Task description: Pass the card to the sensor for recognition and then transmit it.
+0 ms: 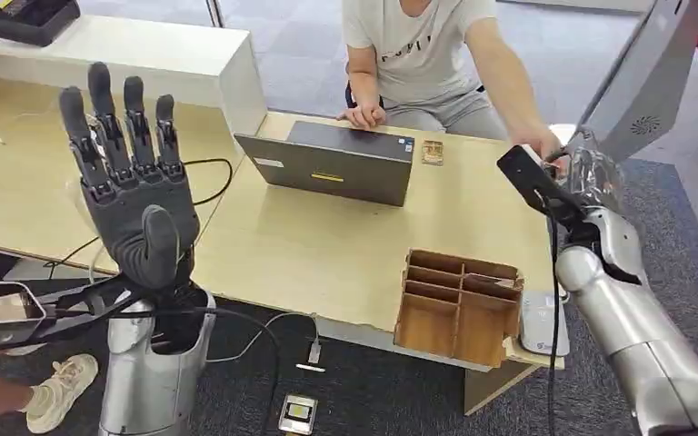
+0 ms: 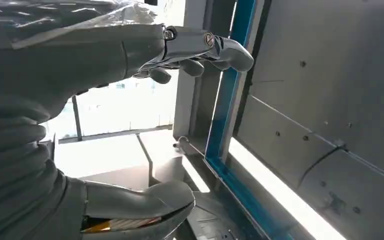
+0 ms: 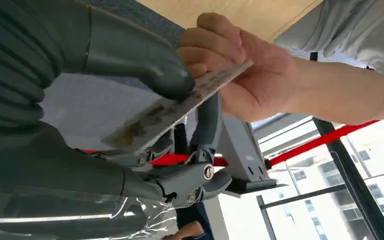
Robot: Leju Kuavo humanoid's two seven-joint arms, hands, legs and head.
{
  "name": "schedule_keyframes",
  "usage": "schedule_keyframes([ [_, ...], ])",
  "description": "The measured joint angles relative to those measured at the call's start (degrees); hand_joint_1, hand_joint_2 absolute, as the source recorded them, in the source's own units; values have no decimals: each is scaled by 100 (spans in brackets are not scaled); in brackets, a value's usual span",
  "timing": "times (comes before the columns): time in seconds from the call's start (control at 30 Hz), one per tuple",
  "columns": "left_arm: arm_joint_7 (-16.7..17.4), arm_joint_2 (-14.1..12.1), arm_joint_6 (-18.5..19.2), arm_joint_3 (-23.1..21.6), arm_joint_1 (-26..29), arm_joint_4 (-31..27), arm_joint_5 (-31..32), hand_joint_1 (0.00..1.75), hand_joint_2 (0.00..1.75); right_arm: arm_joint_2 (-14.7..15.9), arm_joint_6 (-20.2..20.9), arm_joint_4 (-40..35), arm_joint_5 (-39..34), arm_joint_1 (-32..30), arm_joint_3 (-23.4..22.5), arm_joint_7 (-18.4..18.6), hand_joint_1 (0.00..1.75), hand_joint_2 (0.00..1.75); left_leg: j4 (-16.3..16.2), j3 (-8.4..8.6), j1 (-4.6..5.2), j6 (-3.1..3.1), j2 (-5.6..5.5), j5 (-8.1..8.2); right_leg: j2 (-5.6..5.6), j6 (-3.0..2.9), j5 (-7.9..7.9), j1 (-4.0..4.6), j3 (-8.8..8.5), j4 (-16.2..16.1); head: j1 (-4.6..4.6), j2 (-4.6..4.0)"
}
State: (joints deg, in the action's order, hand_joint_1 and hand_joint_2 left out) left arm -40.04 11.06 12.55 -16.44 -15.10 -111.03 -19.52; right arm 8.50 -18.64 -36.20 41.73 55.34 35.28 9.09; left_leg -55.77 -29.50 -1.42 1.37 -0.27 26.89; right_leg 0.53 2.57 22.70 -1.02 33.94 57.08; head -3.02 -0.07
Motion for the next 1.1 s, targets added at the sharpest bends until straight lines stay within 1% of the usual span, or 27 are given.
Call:
schedule_keyframes([
  [0.37, -2, 26, -2, 99, 29, 0, 44, 0, 175, -129, -133, 265, -44, 61, 39, -181, 175, 175, 0, 1, 0, 0, 1, 0, 1, 0, 0, -1, -1, 0, 0, 0],
  [0.5, -2, 24, -99, 116, 106, 0, 33, 0, 175, -160, -175, 348, -120, 64, 46, -280, 175, 175, 0, 1, 0, 0, 0, 0, 0, 0, 0, 0, 0, 0, 0, 0],
  [0.6, -2, 24, -133, 129, 135, 0, 11, 0, 175, -164, -267, 400, -228, 64, 46, -378, 175, 175, 0, 0, 0, 0, 0, 0, 0, 0, 0, 0, 0, 0, 0, 0],
  [0.73, -2, 24, -175, 151, 176, -2, 15, 0, 175, -142, -499, 396, -521, 33, 18, -560, 175, 175, -1, 3, 1, 0, 1, 0, 1, 1, 0, 0, 0, 0, 0, 0],
  [0.9, -2, 18, -341, 177, 251, -22, 35, 0, 175, 109, -682, 18, -970, -244, -140, -603, 175, 175, -4, 2, 2, 0, -1, 0, -1, 1, 0, -1, -1, -1, 2, 0],
  [1.0, -2, 9, -437, 197, 319, -68, 57, 0, 175, 318, -724, -322, -1119, -530, -251, -588, 175, 175, -4, 2, 3, -1, 0, 1, 0, 1, 0, -3, -1, -1, 0, 0],
  [1.1, -2, -15, -636, 210, 425, -153, 101, 0, 175, 549, -872, -794, -1237, -937, -404, -509, 175, 175, -3, 4, 3, -3, -1, 3, -1, 1, 0, -2, -3, -2, 0, 0],
])
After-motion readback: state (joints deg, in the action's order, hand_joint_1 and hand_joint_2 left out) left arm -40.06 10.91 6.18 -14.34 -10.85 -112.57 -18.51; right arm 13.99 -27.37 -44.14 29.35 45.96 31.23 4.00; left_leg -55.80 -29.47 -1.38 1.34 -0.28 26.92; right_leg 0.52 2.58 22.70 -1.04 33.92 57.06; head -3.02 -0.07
